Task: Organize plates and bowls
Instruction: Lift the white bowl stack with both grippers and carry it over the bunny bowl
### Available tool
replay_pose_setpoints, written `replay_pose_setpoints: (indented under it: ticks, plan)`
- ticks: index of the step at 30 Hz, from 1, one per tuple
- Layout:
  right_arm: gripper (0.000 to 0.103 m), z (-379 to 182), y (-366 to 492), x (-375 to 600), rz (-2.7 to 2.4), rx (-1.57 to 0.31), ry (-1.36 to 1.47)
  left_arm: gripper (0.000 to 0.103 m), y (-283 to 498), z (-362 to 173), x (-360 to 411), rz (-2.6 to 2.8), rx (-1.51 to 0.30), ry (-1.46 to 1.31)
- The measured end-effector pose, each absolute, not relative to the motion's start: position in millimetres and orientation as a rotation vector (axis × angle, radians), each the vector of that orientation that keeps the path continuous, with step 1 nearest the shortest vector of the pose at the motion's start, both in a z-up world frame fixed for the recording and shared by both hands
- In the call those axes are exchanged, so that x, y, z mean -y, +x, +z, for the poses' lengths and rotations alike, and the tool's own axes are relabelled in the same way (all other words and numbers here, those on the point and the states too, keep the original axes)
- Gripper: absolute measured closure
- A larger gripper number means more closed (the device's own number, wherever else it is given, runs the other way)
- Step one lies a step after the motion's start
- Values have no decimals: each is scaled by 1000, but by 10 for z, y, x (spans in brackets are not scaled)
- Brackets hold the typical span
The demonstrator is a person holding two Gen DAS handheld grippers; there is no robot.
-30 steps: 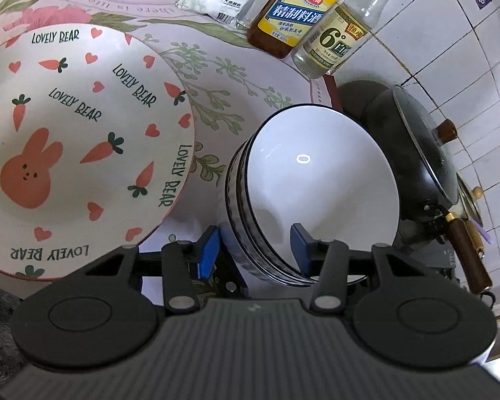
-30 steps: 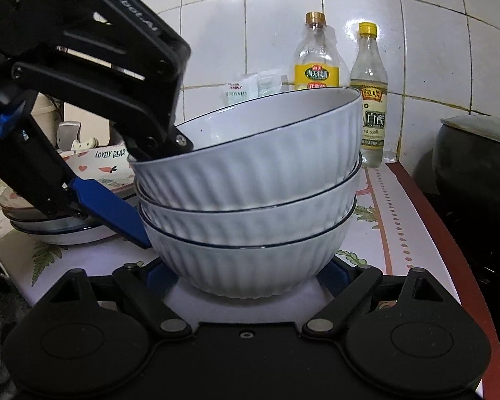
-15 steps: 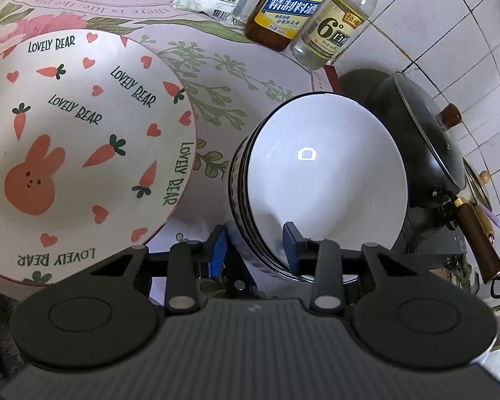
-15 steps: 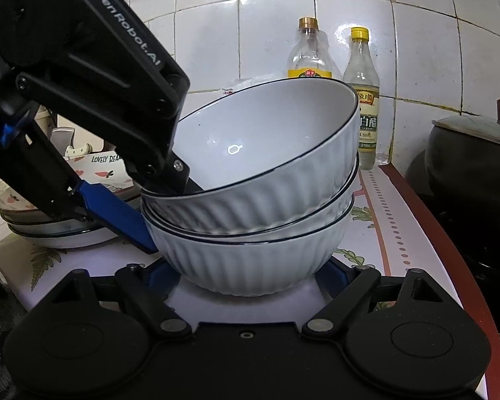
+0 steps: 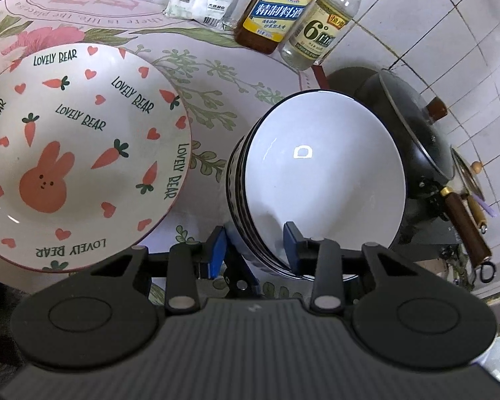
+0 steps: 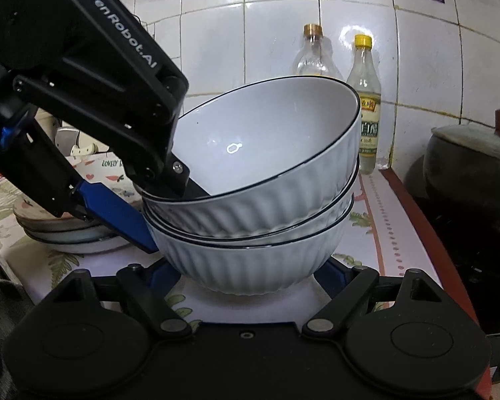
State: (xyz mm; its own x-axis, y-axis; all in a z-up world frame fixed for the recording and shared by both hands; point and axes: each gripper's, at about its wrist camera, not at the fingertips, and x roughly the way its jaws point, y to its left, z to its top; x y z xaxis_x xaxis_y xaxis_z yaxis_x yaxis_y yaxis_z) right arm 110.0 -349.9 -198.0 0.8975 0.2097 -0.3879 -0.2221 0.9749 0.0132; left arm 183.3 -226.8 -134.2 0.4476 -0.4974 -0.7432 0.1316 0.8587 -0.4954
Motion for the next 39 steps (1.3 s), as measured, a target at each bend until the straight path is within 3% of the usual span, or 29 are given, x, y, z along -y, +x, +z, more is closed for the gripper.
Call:
replay_pose_setpoints:
  ticks: [23, 39]
  plan:
    - [14, -1321, 1216, 2846, 301, -310, -39, 68, 1786, -566, 1521, -356, -946, -364]
    - [14, -1452, 1551, 2190, 340, -407, -18, 68, 2048, -837, 881, -293, -997, -351]
